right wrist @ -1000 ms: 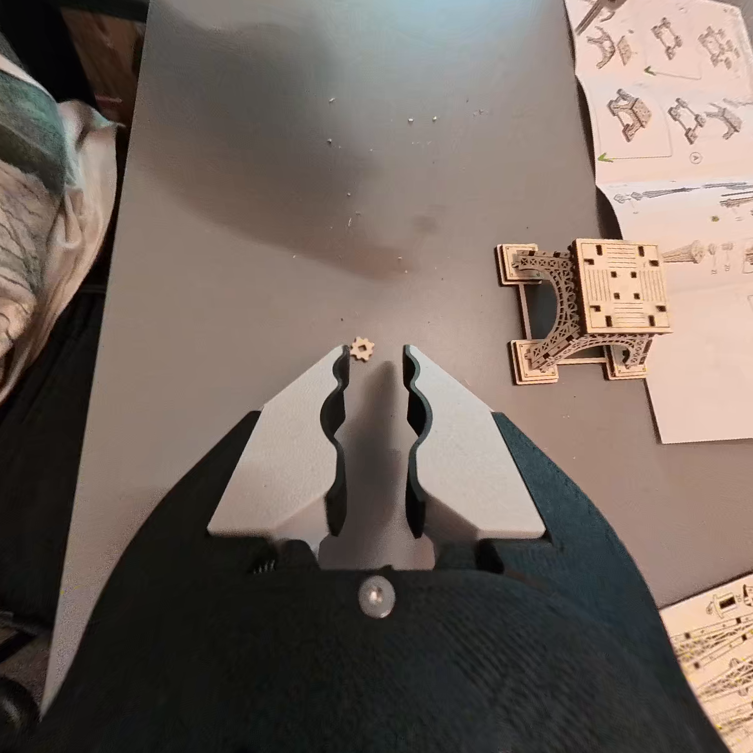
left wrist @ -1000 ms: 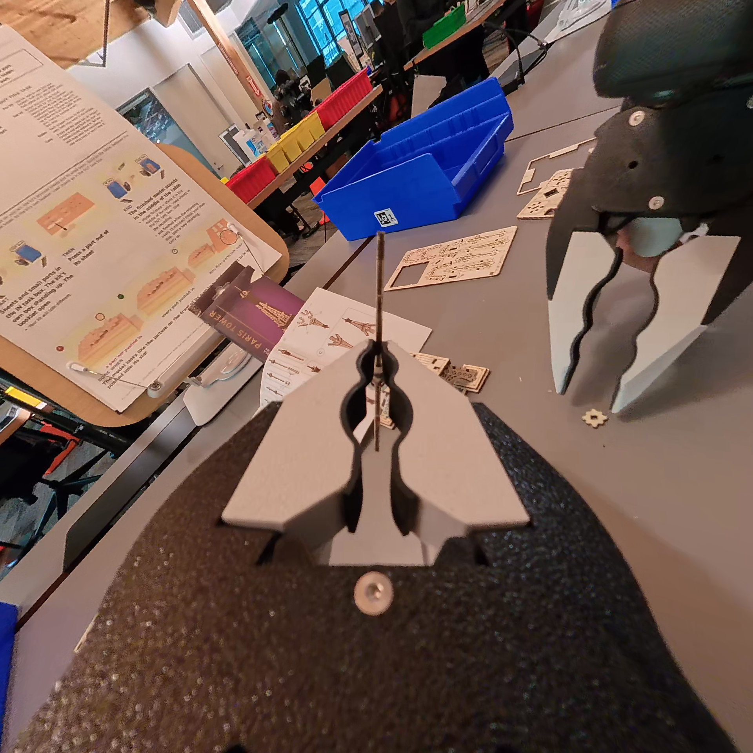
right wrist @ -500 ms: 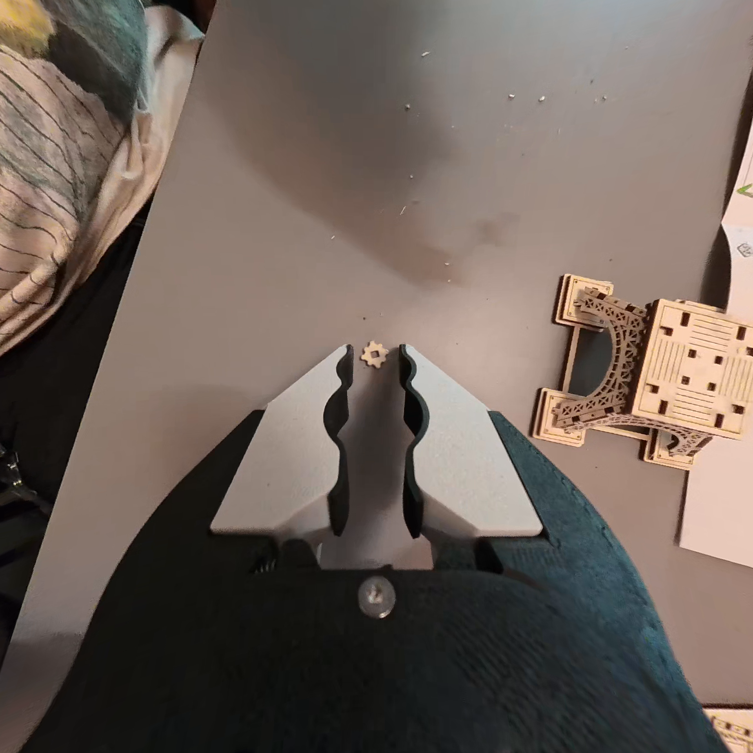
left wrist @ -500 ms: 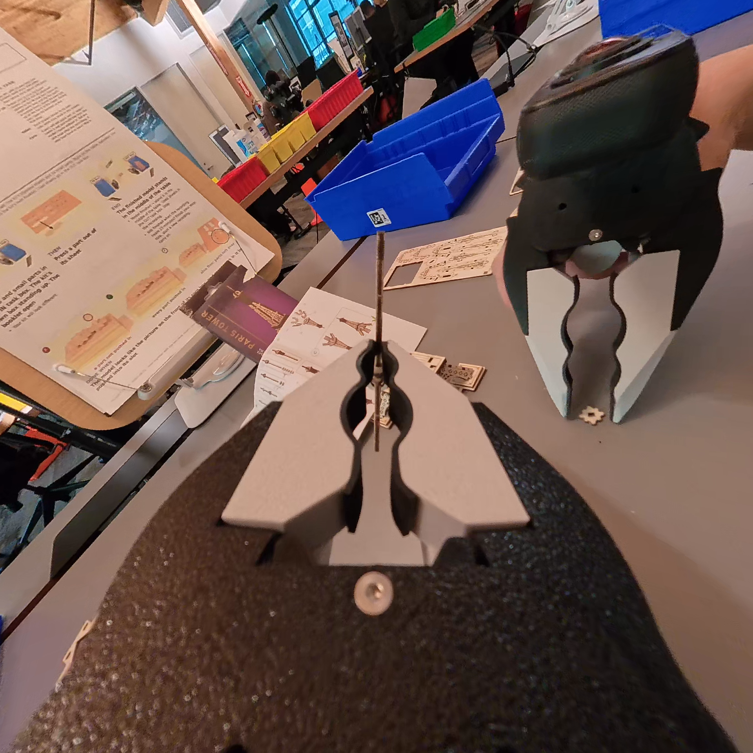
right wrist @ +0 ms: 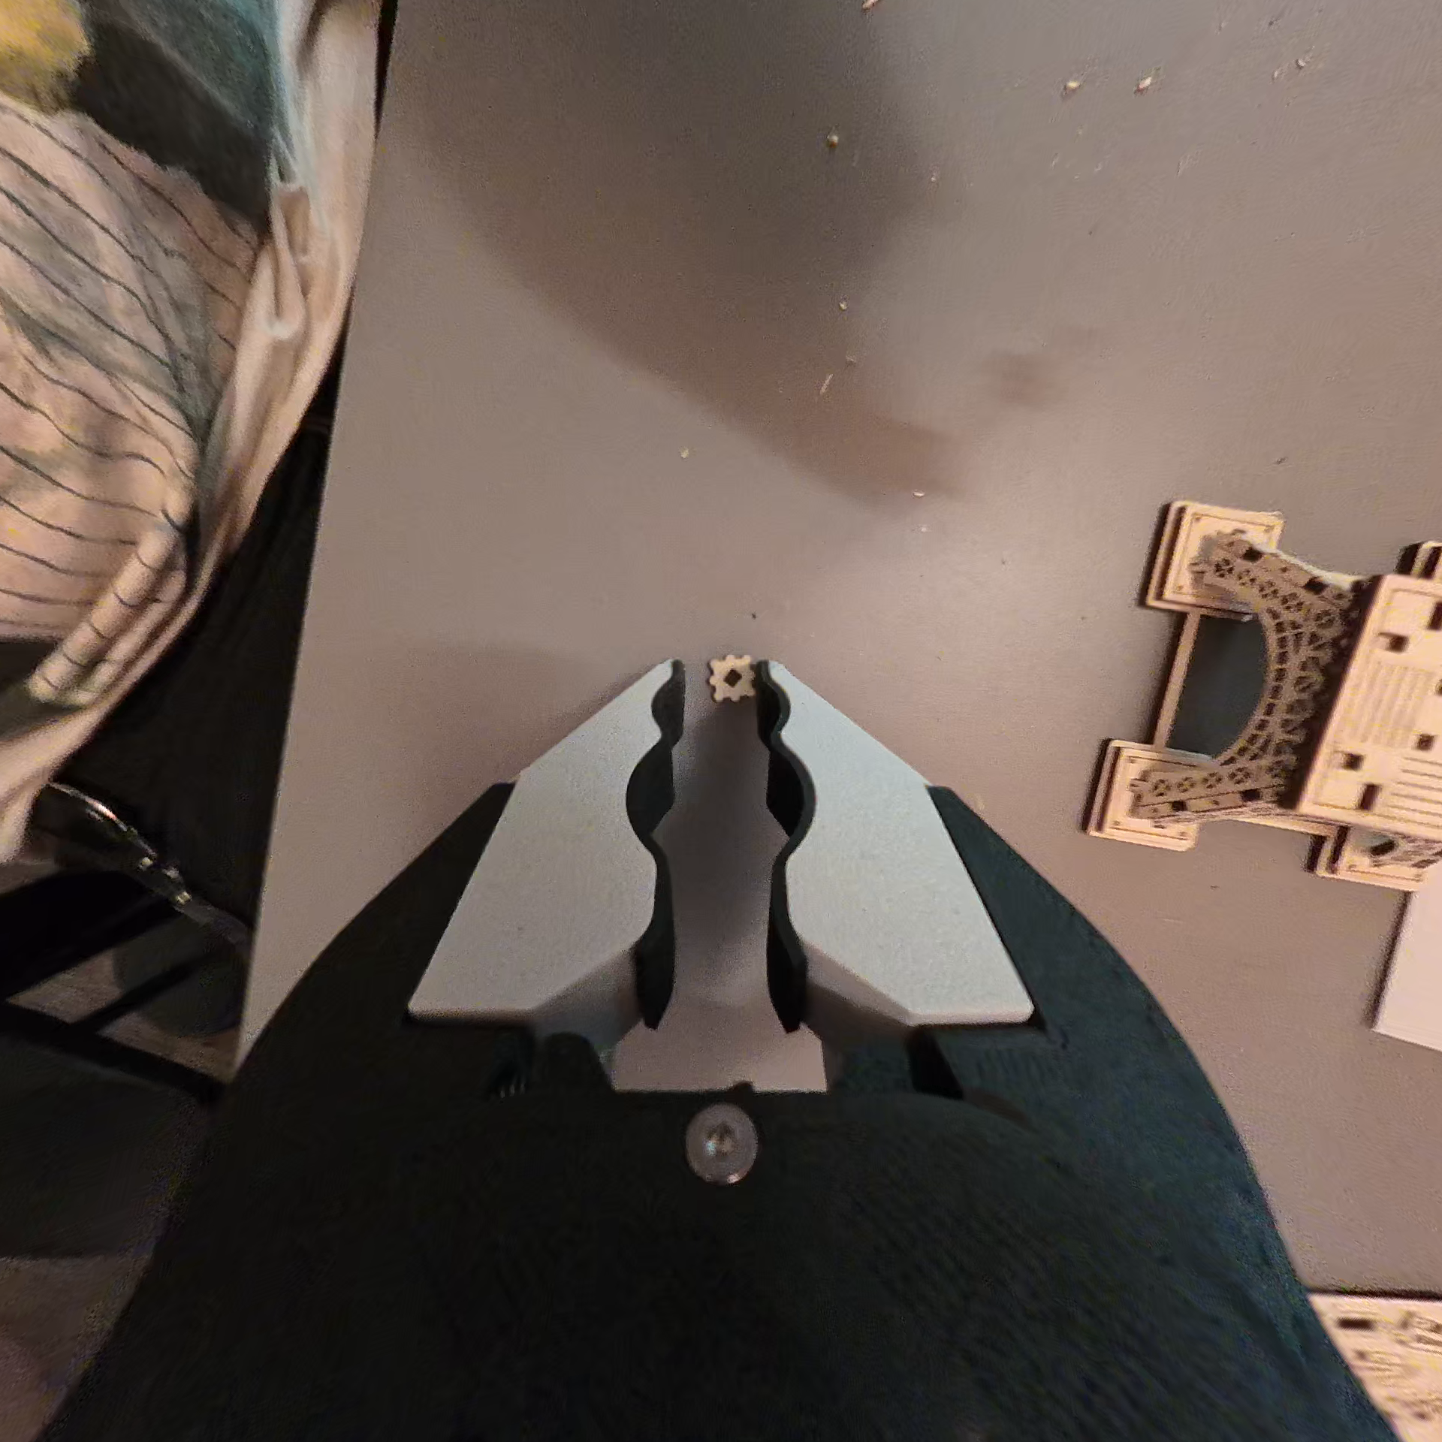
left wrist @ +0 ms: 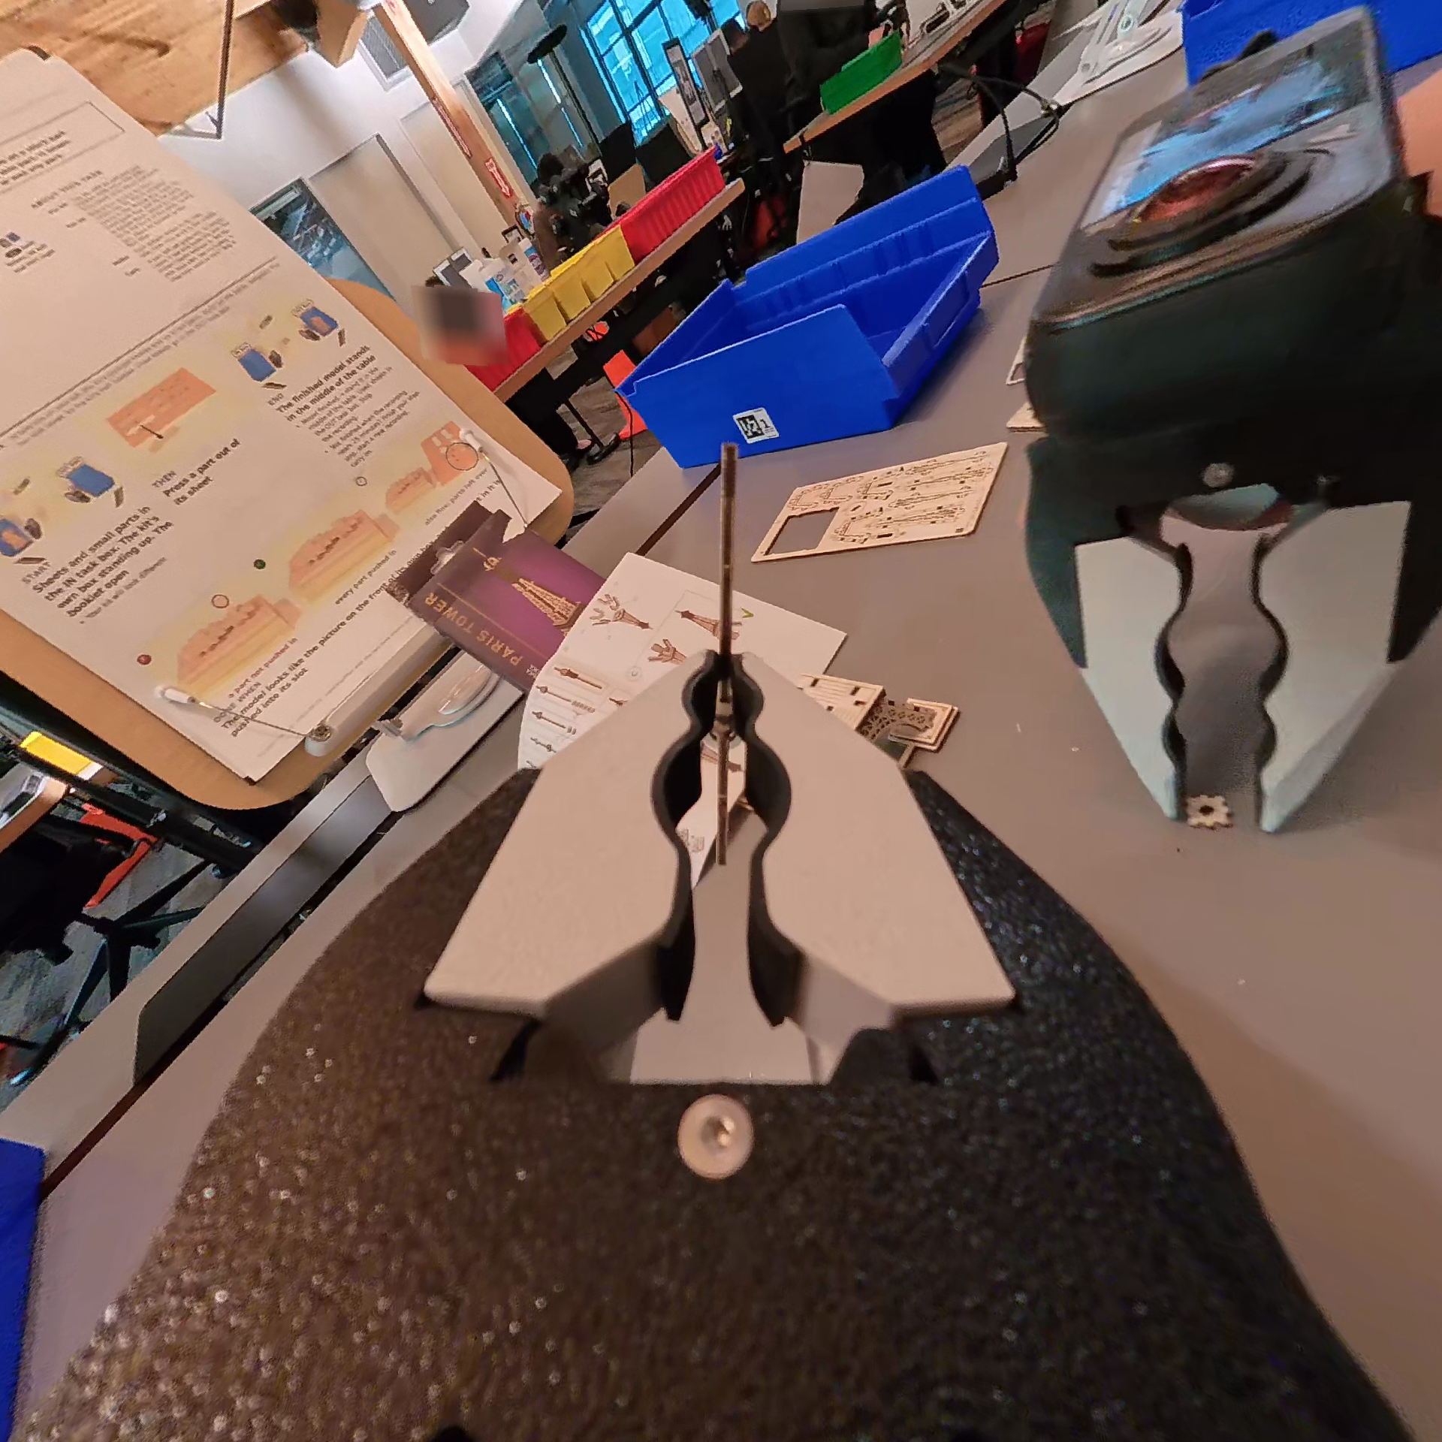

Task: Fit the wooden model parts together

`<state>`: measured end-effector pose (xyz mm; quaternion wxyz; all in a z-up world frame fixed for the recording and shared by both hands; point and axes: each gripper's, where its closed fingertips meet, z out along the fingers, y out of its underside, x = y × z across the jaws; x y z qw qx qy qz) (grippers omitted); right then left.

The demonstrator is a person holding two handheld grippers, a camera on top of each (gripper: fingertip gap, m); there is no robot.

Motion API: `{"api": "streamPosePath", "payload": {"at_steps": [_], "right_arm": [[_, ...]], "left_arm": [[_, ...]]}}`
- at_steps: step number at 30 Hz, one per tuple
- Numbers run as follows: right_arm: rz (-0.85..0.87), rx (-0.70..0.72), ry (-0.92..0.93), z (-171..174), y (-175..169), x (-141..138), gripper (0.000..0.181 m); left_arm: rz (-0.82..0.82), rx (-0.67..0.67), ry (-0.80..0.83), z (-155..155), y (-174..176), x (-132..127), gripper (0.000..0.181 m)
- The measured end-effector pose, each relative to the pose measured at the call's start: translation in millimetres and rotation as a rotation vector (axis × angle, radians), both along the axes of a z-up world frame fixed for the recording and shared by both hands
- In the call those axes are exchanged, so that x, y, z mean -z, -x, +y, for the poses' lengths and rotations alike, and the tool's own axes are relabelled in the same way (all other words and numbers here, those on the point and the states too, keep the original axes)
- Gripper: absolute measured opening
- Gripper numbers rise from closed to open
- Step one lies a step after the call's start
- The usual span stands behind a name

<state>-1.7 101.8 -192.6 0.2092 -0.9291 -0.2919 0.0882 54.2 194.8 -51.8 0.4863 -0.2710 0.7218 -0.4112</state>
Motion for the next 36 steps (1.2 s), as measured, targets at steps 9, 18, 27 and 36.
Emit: {"api": "streamPosePath", "payload": {"at_steps": [9,18,27,36], "right_arm": [[-0.085,0.155,-0.074,-5,-2,-8,0.024],[-0.060,0.204,-0.083,-2,-1,-3,0.019],[-0.035,0.227,-0.107,1,-1,0,0.009],[-0.186,0.559,-0.659,32,-48,-103,0.008]], "left_arm": [[-0.017,-0.005,0.003,2,1,-5,0.000],[-0.029,-0.001,0.001,-1,3,-10,0.000],[-0.038,0.001,0.003,-2,3,-11,0.000],[-0.160,-0.049,-0.021,1,0,-18,0.000]]}}
